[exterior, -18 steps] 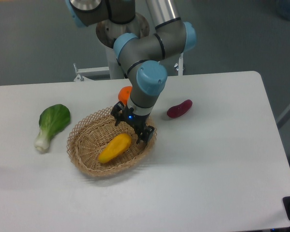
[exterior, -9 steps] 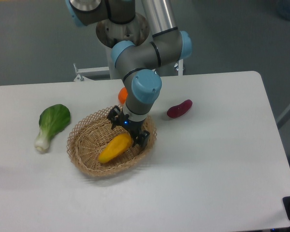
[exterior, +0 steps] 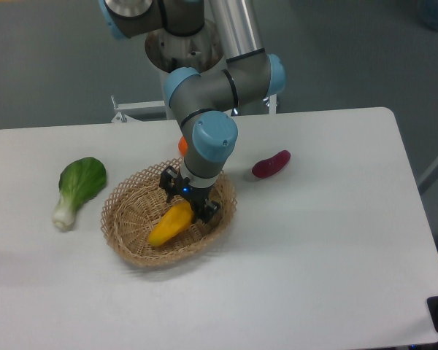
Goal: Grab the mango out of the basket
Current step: 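Lower the gripper onto the yellow mango and close on it, then lift the held mango out of the basket and carry it aside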
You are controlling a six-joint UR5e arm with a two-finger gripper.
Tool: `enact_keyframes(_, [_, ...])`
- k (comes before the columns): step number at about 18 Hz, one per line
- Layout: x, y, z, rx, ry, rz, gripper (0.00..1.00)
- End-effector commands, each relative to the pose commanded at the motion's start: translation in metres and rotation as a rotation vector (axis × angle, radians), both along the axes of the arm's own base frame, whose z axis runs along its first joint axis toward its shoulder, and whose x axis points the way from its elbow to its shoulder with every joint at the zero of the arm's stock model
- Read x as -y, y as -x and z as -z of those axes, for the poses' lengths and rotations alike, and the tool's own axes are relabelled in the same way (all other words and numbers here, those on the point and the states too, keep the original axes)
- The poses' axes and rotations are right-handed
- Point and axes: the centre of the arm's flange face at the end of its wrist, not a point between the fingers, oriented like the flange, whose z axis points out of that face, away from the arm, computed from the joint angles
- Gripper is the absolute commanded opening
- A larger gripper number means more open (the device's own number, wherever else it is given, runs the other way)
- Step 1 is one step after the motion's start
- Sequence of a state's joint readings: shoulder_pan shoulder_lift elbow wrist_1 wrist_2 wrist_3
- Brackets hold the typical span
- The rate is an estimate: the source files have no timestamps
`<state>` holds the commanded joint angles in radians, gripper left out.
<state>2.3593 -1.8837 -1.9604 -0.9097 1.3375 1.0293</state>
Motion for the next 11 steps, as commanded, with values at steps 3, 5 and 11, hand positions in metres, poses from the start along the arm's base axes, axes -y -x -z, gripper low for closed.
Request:
enact_keyframes(3, [0.002,0.003,-0.005,-0.036,0.027,0.003,0.13])
enact_keyframes(5, [0.001,0.005,-0.014,-0.042,0.021,0.003,0.13])
enact_keyframes(11, [0.008,0.016,-0.043,-0.061,0.002,-0.009,0.14])
